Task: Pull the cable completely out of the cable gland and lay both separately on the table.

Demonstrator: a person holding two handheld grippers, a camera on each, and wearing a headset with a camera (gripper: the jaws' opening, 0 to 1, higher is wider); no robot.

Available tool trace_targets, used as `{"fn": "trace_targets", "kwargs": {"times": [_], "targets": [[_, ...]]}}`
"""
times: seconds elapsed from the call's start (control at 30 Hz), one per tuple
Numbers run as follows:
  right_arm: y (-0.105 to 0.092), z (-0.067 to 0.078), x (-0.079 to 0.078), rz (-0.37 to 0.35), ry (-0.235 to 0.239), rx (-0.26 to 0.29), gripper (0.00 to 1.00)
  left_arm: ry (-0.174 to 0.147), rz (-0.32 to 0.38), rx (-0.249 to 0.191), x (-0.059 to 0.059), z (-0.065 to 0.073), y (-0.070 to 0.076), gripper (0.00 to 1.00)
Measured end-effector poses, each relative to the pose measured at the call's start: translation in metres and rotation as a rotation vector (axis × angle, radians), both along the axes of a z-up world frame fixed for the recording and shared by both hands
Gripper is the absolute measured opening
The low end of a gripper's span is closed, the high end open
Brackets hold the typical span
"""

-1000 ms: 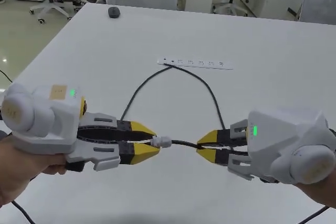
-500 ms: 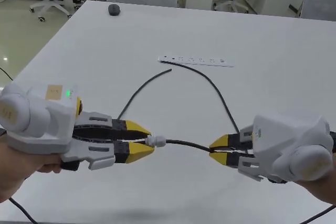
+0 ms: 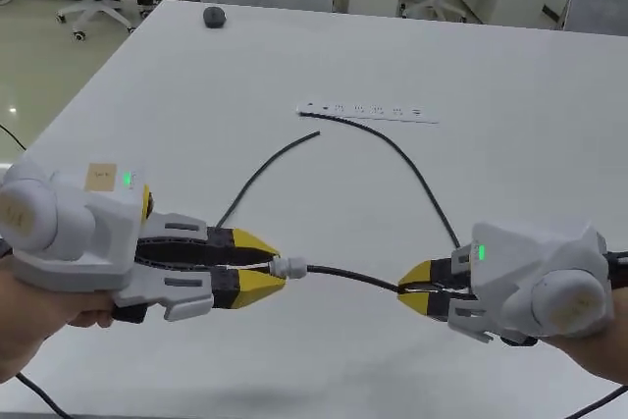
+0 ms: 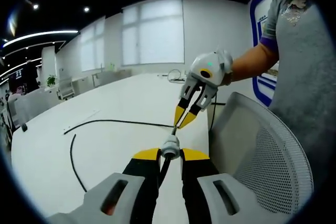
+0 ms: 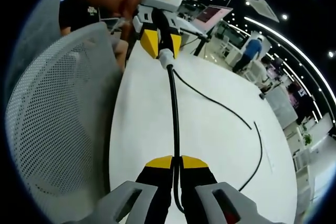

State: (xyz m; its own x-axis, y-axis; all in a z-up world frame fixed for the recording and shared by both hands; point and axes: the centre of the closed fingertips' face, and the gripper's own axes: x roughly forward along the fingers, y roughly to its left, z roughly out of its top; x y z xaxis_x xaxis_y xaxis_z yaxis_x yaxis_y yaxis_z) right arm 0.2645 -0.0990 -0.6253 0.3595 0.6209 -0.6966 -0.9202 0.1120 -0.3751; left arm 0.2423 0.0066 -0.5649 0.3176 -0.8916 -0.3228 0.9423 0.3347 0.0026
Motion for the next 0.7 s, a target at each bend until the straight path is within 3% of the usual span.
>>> {"fn": "trace_targets", "kwargs": {"times": [0.3, 0.7], "targets": [[-0.006, -0.01, -0.001, -0.005, 0.019, -0.016, 0.0, 0.006, -0.003, 0.013, -0.001, -0.005, -0.005, 0.15], [-0.014, -0.009, 0.002, -0.059, 0.059, 0.021, 0.0, 0.014, 0.01, 0.016, 0.003, -0.008, -0.011, 0.15]]}}
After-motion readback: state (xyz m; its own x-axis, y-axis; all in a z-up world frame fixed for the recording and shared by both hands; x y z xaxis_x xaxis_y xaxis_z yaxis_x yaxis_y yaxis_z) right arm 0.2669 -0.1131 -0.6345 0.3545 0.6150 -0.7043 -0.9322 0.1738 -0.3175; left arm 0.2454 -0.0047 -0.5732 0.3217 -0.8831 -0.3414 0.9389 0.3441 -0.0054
